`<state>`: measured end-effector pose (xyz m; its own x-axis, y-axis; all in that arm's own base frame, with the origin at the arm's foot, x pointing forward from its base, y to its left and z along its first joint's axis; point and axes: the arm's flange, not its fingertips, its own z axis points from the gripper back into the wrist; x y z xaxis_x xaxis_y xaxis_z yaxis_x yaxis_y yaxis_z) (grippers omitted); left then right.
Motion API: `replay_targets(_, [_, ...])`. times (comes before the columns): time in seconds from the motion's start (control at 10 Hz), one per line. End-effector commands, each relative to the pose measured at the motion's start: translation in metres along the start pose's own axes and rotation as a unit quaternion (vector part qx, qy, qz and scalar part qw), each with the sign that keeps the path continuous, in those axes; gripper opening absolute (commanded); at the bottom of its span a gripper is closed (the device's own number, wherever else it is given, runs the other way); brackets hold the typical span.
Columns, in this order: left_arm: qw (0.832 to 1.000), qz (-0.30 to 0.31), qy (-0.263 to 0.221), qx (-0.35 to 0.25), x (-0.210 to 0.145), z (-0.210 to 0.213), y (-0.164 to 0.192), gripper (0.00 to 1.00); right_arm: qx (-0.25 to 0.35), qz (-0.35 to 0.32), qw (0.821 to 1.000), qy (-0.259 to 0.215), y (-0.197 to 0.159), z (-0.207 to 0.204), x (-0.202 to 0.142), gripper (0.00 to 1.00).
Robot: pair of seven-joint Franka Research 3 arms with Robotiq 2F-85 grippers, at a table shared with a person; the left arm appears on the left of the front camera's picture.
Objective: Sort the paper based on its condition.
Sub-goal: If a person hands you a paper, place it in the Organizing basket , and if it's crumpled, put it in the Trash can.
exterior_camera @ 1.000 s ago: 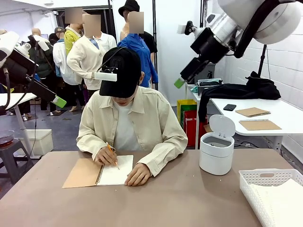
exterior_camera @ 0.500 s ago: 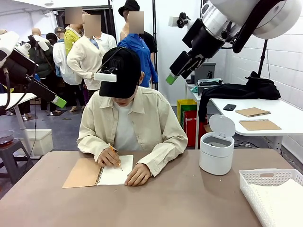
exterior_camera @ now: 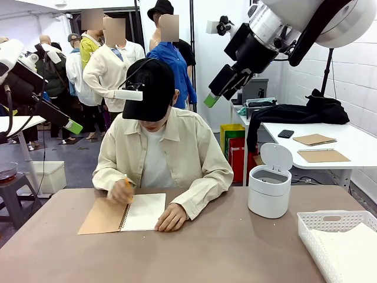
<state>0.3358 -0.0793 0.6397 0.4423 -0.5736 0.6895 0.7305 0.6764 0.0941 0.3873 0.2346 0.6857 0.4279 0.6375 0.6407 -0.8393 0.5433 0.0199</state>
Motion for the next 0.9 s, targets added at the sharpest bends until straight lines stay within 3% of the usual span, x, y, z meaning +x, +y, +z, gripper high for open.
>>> replay_targets(0.0, [1.000,0.002,-0.002,-0.002,0.000,0.000,0.000,1.00,-0.002,-0.001,1.000,-0.003,0.001,0.000,0.000,1.00])
replay_targets(0.5, [1.000,0.002,-0.002,-0.002,0.000,0.000,0.000,1.00,0.001,0.001,1.000,0.000,0.001,0.000,0.000,1.00])
replay_targets(0.8, [1.000,0.002,-0.002,-0.002,0.000,0.000,0.000,1.00,0.024,-0.013,0.999,-0.026,0.008,-0.004,-0.012,1.00])
